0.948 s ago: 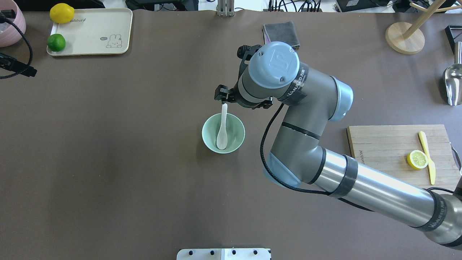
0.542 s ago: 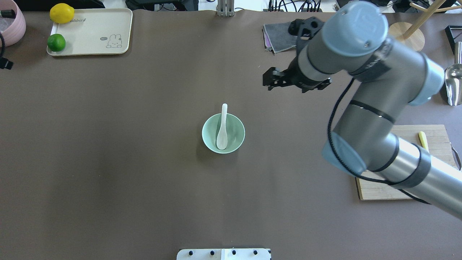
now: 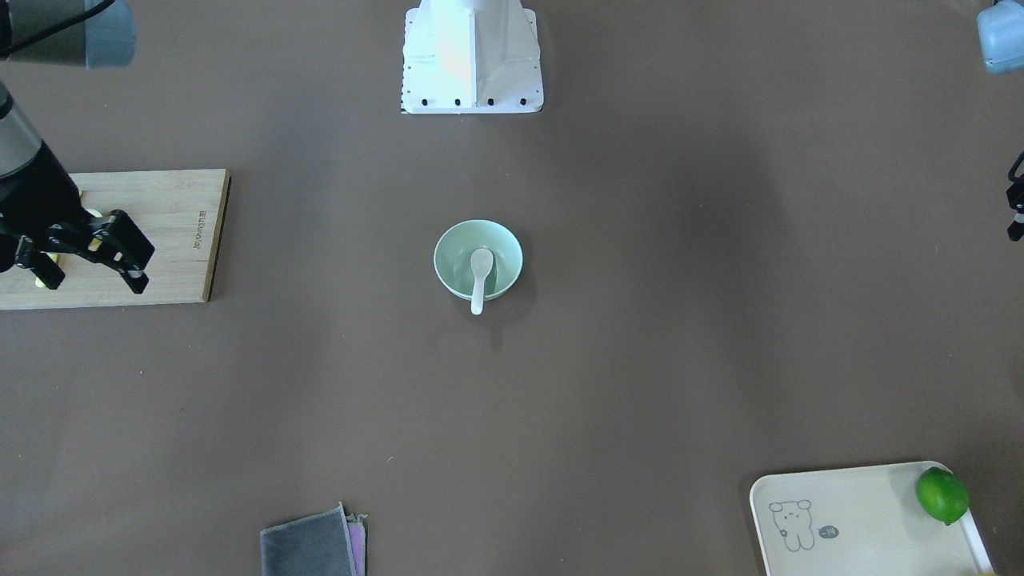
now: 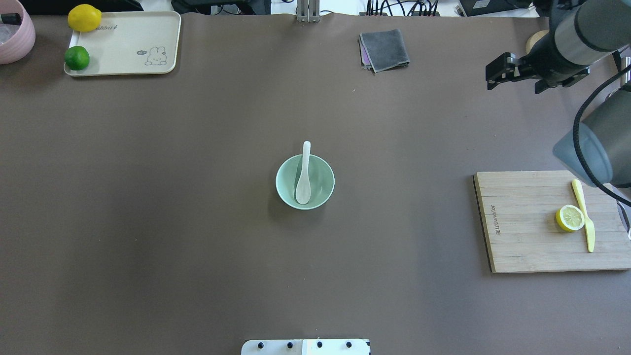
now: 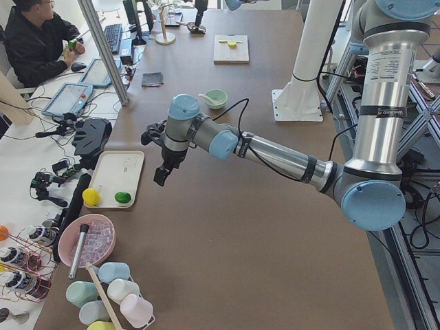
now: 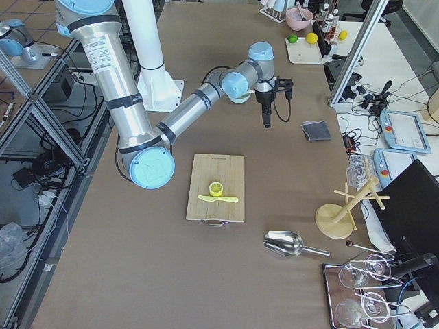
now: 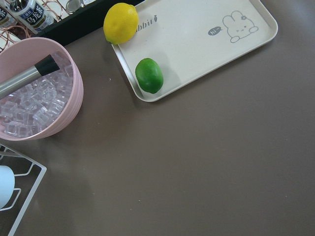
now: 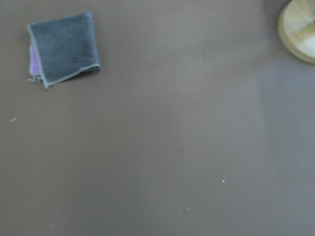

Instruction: Place spoon in bowl

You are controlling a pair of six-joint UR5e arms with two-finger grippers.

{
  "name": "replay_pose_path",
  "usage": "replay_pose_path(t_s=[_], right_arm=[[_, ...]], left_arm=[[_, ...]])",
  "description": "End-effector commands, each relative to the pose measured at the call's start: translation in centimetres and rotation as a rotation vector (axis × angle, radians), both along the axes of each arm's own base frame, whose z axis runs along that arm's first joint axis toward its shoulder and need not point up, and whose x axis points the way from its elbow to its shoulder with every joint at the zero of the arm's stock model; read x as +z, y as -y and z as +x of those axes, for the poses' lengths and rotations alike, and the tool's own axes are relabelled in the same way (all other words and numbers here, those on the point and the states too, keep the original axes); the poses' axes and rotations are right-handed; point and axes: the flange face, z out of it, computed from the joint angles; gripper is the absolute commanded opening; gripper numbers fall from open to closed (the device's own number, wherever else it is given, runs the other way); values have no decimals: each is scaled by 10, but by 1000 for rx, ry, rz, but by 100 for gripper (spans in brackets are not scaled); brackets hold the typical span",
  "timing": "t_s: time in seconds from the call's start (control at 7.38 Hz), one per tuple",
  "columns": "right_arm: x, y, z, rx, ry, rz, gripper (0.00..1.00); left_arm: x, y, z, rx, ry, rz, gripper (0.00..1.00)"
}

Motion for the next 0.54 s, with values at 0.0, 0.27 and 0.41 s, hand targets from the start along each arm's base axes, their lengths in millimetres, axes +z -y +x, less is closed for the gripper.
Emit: replay_pose_path(t_s=[0.0, 0.27, 0.41], right_arm=[[87, 17, 97, -170, 29, 16, 100], [208, 19, 164, -321, -34, 26, 100], [233, 16, 192, -297, -28, -3, 100]], left_arm=[[16, -4, -25, -26, 20, -83, 98], [40, -21, -51, -67, 4, -136, 98], [48, -22, -61, -81, -24, -169, 98]])
